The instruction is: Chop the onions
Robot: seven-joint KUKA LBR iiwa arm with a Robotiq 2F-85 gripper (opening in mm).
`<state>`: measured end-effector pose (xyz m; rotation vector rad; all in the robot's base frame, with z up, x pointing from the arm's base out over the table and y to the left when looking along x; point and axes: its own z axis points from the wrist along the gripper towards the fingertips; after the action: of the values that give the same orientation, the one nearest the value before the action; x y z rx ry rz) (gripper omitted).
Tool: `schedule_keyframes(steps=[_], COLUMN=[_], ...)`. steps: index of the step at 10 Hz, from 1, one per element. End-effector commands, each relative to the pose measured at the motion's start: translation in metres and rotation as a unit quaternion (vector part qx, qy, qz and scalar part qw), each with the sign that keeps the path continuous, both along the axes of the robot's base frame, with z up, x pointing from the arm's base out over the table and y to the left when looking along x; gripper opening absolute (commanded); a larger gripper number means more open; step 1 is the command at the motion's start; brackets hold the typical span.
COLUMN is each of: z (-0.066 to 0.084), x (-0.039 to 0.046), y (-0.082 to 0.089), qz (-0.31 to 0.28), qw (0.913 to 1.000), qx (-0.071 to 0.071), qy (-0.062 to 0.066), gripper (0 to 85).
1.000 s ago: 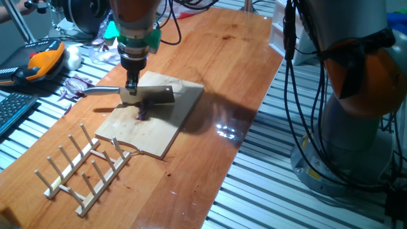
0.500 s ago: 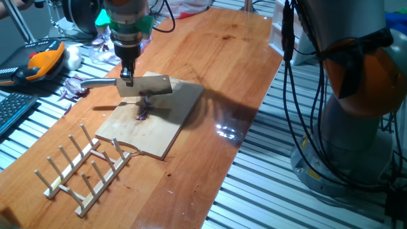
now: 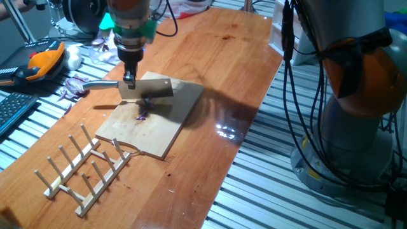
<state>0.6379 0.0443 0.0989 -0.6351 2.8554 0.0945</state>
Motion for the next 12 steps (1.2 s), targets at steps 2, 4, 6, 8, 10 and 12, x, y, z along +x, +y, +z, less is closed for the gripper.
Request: schedule_keyframes(steps=[2,4,6,8,10,12], z=[-0.005,-0.011,-0.012,0.001,0.021,0.023], x=[-0.0038,-0.0054,-0.0048,-0.0024,-0.0001,0.0023], y=[0.002,0.002,0.003,0.007,0.005,0.002], qz=[0.0,-0.001,-0.001,-0.004,-0.004,-0.002], qw=[1.0,1.0,0.9999,0.9999,0.9999,0.9999], qx=[0.002,0.004,0.005,0.012,0.003,0.0], qy=[-0.004,-0.008,-0.012,0.005,0.015,0.015], gripper=[0.0,0.0,0.0,0.0,0.0,0.0])
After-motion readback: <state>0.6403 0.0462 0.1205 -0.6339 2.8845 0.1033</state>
